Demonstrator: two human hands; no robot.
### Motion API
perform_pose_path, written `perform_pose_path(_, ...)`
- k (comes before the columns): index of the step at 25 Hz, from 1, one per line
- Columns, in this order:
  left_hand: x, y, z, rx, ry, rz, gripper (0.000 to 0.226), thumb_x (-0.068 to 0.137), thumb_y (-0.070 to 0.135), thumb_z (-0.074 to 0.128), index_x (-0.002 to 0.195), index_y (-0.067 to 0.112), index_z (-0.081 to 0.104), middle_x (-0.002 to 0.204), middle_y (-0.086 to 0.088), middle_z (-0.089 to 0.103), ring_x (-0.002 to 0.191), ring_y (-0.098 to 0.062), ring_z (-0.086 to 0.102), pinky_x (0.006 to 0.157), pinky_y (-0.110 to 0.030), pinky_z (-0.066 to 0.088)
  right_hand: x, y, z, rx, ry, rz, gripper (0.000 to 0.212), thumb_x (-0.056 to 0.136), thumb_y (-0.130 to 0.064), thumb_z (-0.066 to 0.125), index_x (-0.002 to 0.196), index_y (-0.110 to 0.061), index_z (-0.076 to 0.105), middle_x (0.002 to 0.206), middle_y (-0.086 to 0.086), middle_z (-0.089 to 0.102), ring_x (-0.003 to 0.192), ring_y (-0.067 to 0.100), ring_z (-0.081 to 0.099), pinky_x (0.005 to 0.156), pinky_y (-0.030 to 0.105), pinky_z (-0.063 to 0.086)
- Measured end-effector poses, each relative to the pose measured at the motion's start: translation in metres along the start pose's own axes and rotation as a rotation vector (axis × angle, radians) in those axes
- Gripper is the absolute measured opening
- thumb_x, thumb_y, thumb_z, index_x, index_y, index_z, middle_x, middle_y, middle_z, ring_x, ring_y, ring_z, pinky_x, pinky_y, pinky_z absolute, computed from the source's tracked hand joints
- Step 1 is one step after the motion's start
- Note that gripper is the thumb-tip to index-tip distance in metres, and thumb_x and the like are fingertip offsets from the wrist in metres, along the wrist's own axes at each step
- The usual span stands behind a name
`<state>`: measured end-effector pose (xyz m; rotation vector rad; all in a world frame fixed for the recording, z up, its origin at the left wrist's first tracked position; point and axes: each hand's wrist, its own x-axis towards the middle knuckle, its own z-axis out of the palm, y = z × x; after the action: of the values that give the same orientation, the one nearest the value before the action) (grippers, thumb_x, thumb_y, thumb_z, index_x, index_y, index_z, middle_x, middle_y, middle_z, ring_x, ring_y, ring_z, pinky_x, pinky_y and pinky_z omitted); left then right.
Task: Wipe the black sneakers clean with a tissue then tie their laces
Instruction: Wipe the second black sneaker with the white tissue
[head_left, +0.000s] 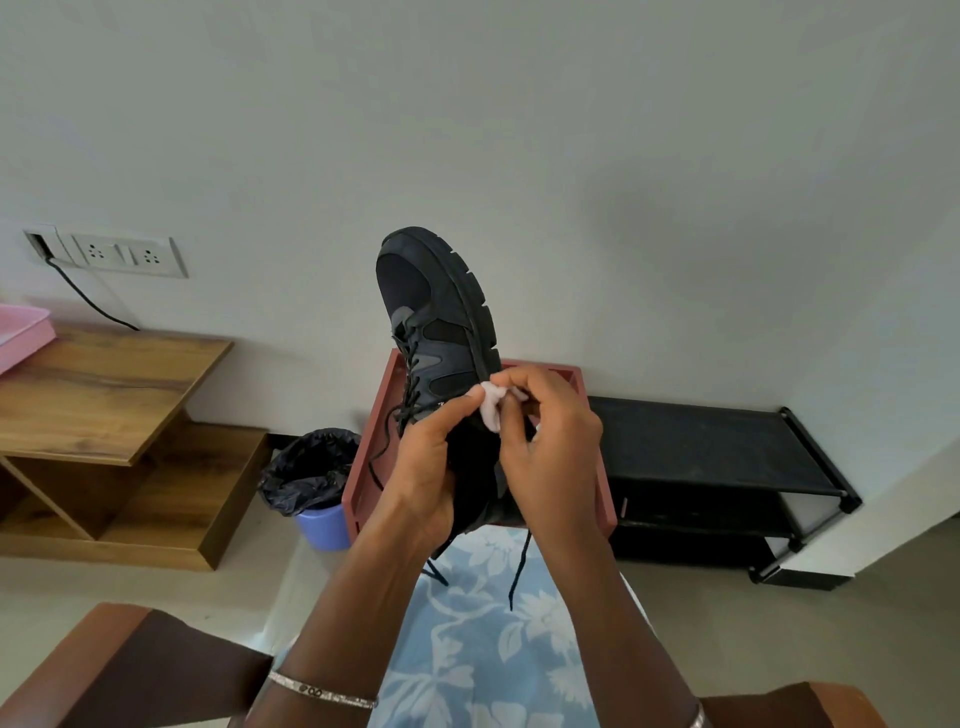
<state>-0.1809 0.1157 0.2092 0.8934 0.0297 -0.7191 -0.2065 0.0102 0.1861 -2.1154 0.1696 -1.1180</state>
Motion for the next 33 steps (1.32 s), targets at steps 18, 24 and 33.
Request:
perform_pose_path(18, 0.004, -0.005, 0.001, 0.047, 0.185, 0.117, 0.04, 0.094, 0.042, 0.062, 0.118, 0.012, 0.072, 0.112, -0.014, 0.075, 0.106, -0.03, 0.072, 0.103, -0.047, 0.051, 0.045, -0.009, -0.001, -0.06, -0.161, 0.099, 0.007, 0.088, -0.02, 0.075, 0.092, -0.014, 0.075, 0.083, -0.002, 0.075, 0.072, 0.008, 0.068, 0.071, 0.029, 0.06)
perform_pose_path(24, 0.003, 0.003, -0.003, 0.025, 0.189, 0.109, 0.049, 0.095, 0.049, 0.058, 0.121, 0.008, 0.069, 0.113, -0.015, 0.074, 0.106, -0.031, 0.071, 0.099, -0.044, 0.052, 0.032, -0.011, -0.024, -0.076, -0.38, 0.051, 0.008, 0.089, -0.021, 0.076, 0.096, -0.017, 0.079, 0.085, -0.003, 0.075, 0.072, 0.005, 0.066, 0.069, 0.014, 0.052)
perform_pose_path(33, -0.004, 0.0, 0.005, 0.104, 0.099, 0.163, 0.032, 0.097, 0.034, 0.062, 0.117, 0.01, 0.071, 0.108, -0.013, 0.076, 0.1, -0.027, 0.074, 0.089, -0.039, 0.06, 0.04, -0.009, -0.033, -0.148, -0.301, 0.079, 0.005, 0.086, -0.024, 0.077, 0.09, -0.022, 0.08, 0.076, -0.009, 0.075, 0.068, 0.004, 0.069, 0.07, 0.026, 0.059)
